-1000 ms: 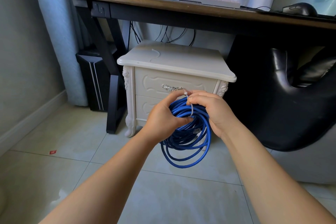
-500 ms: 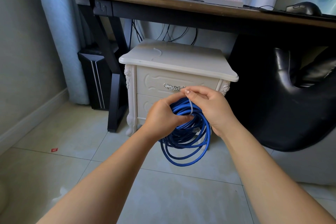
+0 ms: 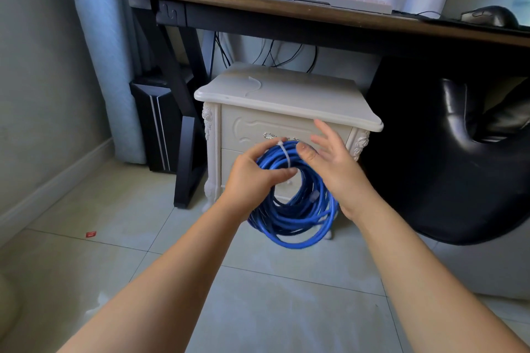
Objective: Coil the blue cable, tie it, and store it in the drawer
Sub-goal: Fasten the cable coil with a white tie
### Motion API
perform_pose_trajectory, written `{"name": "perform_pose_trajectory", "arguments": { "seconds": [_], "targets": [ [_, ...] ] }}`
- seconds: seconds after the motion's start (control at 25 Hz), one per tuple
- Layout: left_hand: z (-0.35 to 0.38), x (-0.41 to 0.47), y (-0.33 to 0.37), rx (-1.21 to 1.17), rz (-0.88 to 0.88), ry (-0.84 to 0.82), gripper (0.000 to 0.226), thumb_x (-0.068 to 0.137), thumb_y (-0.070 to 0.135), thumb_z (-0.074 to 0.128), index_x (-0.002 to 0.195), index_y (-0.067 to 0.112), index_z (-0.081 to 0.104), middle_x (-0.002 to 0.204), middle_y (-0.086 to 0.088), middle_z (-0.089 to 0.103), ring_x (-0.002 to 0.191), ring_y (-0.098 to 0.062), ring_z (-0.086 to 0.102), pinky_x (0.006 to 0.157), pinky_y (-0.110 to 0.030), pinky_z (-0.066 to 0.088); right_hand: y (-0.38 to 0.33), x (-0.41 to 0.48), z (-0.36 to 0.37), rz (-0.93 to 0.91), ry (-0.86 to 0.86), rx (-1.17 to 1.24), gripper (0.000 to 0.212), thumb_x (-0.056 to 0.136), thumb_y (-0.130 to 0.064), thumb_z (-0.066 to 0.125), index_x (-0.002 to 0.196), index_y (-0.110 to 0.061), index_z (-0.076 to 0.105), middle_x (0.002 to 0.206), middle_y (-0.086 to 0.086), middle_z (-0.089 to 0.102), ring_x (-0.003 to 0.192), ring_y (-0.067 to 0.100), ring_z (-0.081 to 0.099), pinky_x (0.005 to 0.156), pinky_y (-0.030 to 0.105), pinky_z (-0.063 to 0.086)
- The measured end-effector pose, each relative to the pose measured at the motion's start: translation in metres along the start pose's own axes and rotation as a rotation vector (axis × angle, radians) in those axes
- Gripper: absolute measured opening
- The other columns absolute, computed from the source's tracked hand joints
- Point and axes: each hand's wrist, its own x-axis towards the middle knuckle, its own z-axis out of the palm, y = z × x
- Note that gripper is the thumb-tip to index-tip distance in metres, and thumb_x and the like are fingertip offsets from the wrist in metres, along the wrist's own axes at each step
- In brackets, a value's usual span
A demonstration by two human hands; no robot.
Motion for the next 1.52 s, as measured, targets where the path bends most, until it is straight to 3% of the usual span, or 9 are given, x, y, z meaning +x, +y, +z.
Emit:
{"name": "perform_pose_trajectory", "arguments": {
  "seconds": [0.12,0.28,0.44,0.68,0.92,1.08,1.16,1.28,1.52],
  "targets": [
    [-0.007,0.006,0.003,-0.177,-0.031,0.159,0.053,0.077,0.004,0.080,0.121,0.029,0.066,0.099,0.004,0.073,0.079,-0.006,0.069,0.076,-0.021,0.054,0.013,-0.001,0.000,0.238,0.016,-0.064,0.112,0.068,-0.052,0.081,0.151,-0.047,0.005,0.146,-0.008,0.040,0.131,0.013,0.041,0.098,0.031,0.032],
    [-0.012,0.011,-0.001,-0.416,-0.086,0.317,0.046,0.080,0.007,0.076,0.121,0.028,0.067,0.085,0.004,0.066,0.071,-0.010,0.059,0.071,-0.023,0.051,0.031,0.002,0.011,0.455,-0.041,0.236,0.130,0.050,-0.053,0.088,0.150,-0.045,0.005,0.133,-0.002,0.061,0.122,0.030,0.055,0.105,0.057,0.033],
    [-0.006,0.010,-0.003,-0.564,-0.102,0.279,0.028,0.085,0.009,0.071,0.112,0.018,0.070,0.088,0.000,0.060,0.071,-0.011,0.053,0.068,-0.021,0.048,0.030,0.000,0.024,0.435,-0.094,0.558,0.089,0.054,-0.041,0.089,0.133,-0.028,0.050,0.123,0.007,0.068,0.108,0.034,0.067,0.095,0.063,0.044],
    [0.004,0.001,-0.004,-0.600,-0.262,0.154,0.028,0.087,0.015,0.069,0.113,0.027,0.067,0.106,0.004,0.068,0.083,-0.009,0.065,0.076,-0.025,0.056,0.036,0.004,0.019,0.377,0.143,0.669,0.037,0.068,-0.016,0.077,0.104,-0.011,0.068,0.099,0.015,0.069,0.097,0.035,0.068,0.095,0.053,0.052],
    [-0.036,0.007,0.003,-0.298,-0.309,-0.117,0.090,0.061,0.033,0.084,0.140,0.040,0.041,0.140,0.001,0.054,0.125,-0.016,0.053,0.107,-0.047,0.039,0.032,0.010,-0.008,0.188,0.314,0.370,0.027,0.063,0.001,0.066,0.085,-0.014,0.060,0.068,0.004,0.057,0.066,0.023,0.057,0.062,0.035,0.048],
    [-0.035,0.014,0.003,0.523,0.018,-0.152,0.113,0.065,0.026,0.090,0.153,0.040,0.021,0.159,0.009,0.023,0.142,-0.003,0.022,0.115,-0.027,0.021,0.024,0.012,-0.011,0.062,0.146,-0.177,0.041,0.065,-0.002,0.073,0.093,-0.029,0.059,0.076,-0.008,0.065,0.065,0.012,0.061,0.063,0.028,0.050],
    [-0.022,0.017,-0.006,0.814,0.206,-0.266,0.114,0.066,0.033,0.087,0.155,0.036,0.015,0.161,0.006,0.017,0.146,-0.011,0.018,0.118,-0.032,0.023,0.018,0.015,-0.005,0.020,-0.016,-0.385,0.050,0.065,-0.007,0.075,0.101,-0.036,0.056,0.089,-0.012,0.067,0.077,0.009,0.065,0.070,0.027,0.053],
    [-0.018,0.024,-0.010,0.914,0.308,-0.290,0.106,0.067,0.039,0.083,0.154,0.034,0.021,0.150,0.006,0.038,0.135,-0.013,0.039,0.108,-0.031,0.038,0.011,0.021,0.008,-0.031,-0.215,-0.537,0.059,0.062,-0.014,0.077,0.111,-0.040,0.057,0.101,-0.014,0.066,0.090,0.008,0.064,0.079,0.029,0.054],
    [-0.040,0.029,-0.013,0.815,0.026,-0.149,0.048,0.070,0.016,0.073,0.115,0.023,0.061,0.089,0.008,0.067,0.078,-0.010,0.064,0.069,-0.028,0.056,0.010,0.043,0.031,-0.092,-0.351,-0.551,0.065,0.069,-0.014,0.077,0.124,-0.040,0.053,0.115,-0.011,0.060,0.101,0.009,0.060,0.080,0.020,0.048]
  ]
}}
